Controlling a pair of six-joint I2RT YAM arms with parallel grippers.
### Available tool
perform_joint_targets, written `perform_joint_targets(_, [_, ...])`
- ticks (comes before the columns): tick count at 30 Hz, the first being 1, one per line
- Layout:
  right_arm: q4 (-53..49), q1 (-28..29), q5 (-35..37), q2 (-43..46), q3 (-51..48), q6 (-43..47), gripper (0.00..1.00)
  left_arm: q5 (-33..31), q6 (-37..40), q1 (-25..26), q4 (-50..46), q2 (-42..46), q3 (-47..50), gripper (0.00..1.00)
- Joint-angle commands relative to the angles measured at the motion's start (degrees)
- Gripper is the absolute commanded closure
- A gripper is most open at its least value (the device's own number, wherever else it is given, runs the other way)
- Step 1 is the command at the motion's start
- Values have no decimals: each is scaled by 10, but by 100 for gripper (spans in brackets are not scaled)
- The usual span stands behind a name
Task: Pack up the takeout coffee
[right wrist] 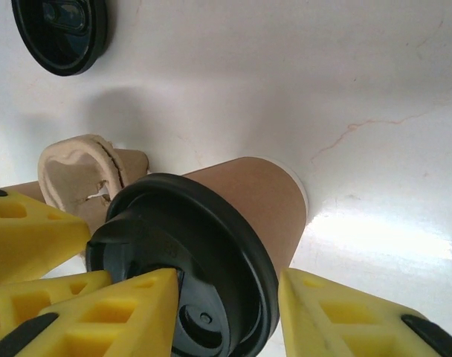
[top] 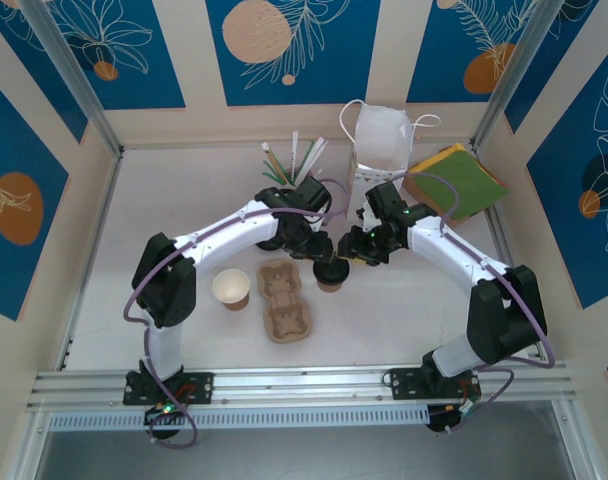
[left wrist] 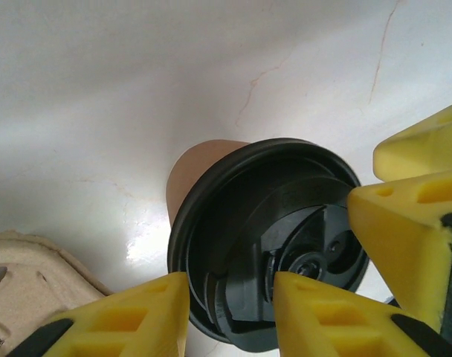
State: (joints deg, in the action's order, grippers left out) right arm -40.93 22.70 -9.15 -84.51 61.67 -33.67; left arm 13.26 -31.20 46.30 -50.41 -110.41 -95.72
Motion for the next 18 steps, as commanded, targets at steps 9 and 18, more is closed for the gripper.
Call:
perform_joint_targets(9, [-54, -3, 35, 76, 49, -2, 47, -42, -10, -2, -28, 49, -39, 45])
perform_joint_targets(18, [-70, -22, 36, 128, 80, 13, 36, -130, -27, -5, -25, 103, -34, 9])
